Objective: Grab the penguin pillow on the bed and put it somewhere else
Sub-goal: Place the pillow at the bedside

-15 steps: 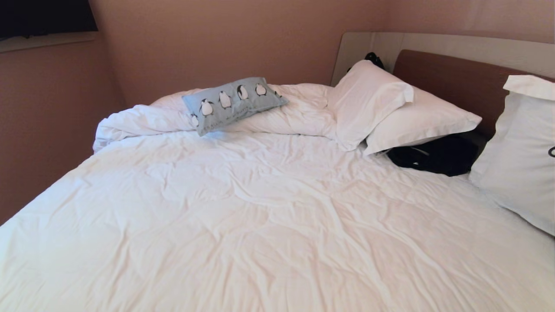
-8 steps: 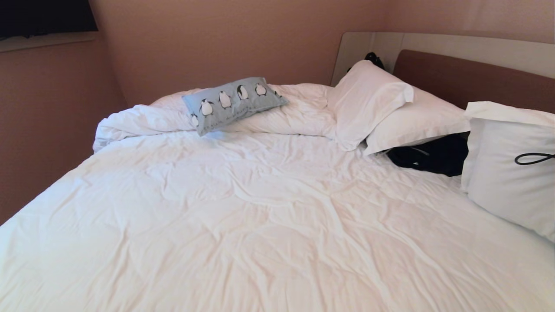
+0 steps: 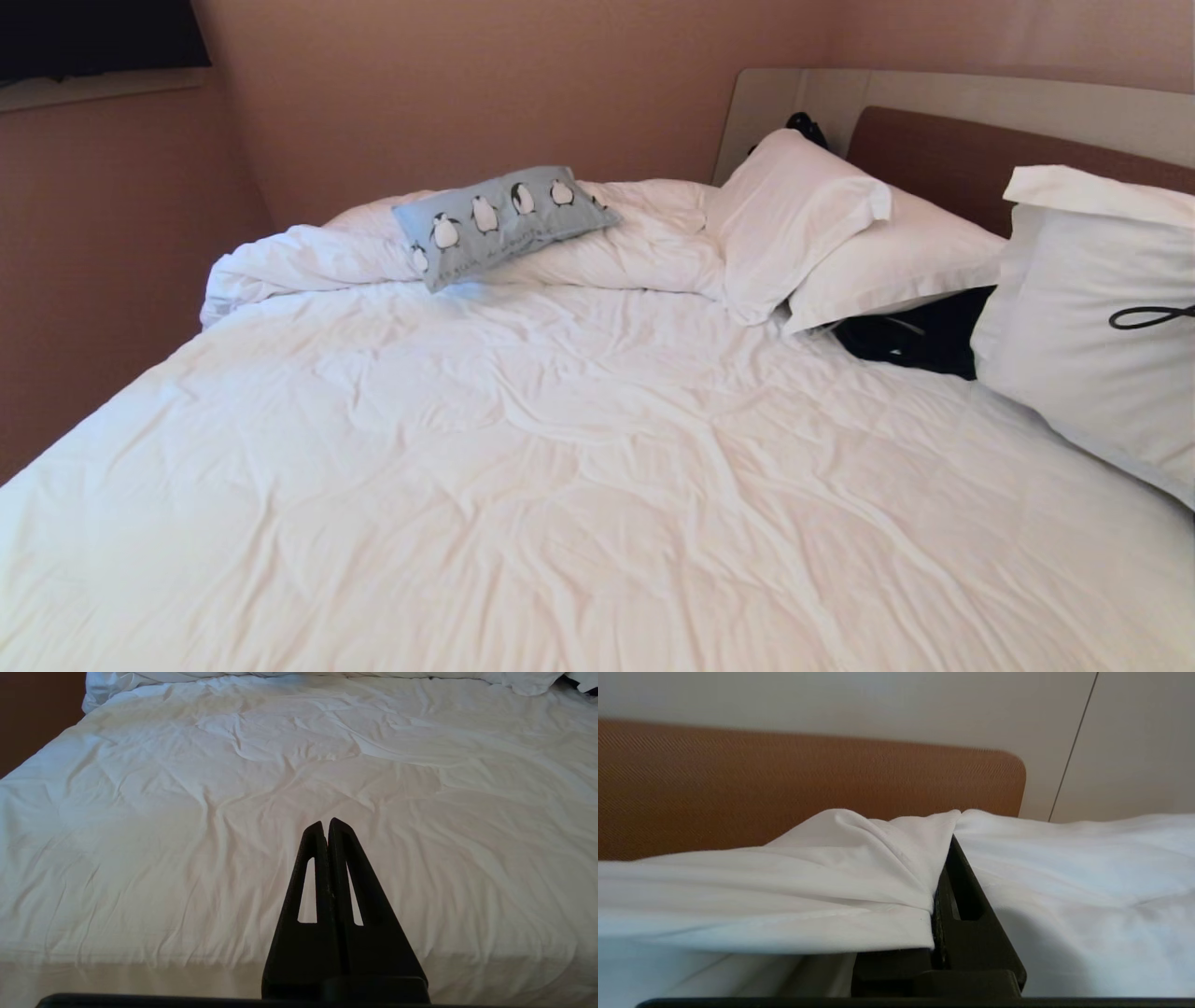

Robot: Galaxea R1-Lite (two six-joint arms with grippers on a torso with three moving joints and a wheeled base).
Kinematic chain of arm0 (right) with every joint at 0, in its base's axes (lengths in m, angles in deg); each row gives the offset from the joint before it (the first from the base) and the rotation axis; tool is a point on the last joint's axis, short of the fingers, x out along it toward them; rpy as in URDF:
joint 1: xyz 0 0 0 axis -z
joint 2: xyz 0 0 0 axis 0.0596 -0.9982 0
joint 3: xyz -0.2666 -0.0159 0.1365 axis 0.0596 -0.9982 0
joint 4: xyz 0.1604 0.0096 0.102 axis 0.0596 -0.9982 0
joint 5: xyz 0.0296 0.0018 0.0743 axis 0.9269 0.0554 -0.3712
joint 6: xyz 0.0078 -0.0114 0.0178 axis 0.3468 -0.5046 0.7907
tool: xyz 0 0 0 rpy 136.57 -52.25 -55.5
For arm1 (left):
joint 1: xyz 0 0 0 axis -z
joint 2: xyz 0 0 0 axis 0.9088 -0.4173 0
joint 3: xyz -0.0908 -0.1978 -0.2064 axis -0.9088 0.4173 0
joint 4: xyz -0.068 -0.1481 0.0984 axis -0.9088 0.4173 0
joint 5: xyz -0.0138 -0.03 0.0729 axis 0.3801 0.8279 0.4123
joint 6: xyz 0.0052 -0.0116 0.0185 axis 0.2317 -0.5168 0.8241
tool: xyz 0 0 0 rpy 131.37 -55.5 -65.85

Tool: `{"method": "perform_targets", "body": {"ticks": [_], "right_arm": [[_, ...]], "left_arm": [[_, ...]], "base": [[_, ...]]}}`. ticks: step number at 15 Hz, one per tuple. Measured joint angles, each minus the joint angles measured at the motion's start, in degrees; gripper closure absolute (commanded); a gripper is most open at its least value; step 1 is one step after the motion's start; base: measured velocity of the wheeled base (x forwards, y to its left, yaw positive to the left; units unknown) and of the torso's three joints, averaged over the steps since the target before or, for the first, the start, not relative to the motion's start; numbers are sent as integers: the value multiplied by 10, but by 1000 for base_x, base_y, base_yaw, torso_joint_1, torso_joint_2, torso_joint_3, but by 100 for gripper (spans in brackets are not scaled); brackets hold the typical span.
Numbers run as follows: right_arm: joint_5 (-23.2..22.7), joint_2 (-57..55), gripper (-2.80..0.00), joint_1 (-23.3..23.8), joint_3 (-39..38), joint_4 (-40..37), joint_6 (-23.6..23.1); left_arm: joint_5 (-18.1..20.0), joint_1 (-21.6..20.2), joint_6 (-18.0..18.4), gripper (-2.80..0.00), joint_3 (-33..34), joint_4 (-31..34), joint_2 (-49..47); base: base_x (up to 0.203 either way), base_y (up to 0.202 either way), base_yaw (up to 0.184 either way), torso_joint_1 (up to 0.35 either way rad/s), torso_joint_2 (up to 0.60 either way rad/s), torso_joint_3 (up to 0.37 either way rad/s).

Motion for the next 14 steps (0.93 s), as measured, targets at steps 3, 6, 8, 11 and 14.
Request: {"method": "perform_targets", "body": {"ticks": [3,6,8,11,14], "right_arm": [[-3,17,0,-6,1,-10,-1],[-7,9,0,-11,1,-31,0],[-16,-16,0,-23,1,-43,-1],[-40,-64,-280,-52,1,-44,-6],[-58,-77,-280,-66,0,-24,-8]], "left_arm": [[0,0,0,0,0,0,0],[0,0,0,0,0,0,0],[0,0,0,0,0,0,0],[0,0,0,0,0,0,0],[0,0,0,0,0,0,0]], "base": [[0,0,0,0,0,0],[0,0,0,0,0,0],[0,0,0,0,0,0],[0,0,0,0,0,0],[0,0,0,0,0,0]]}}
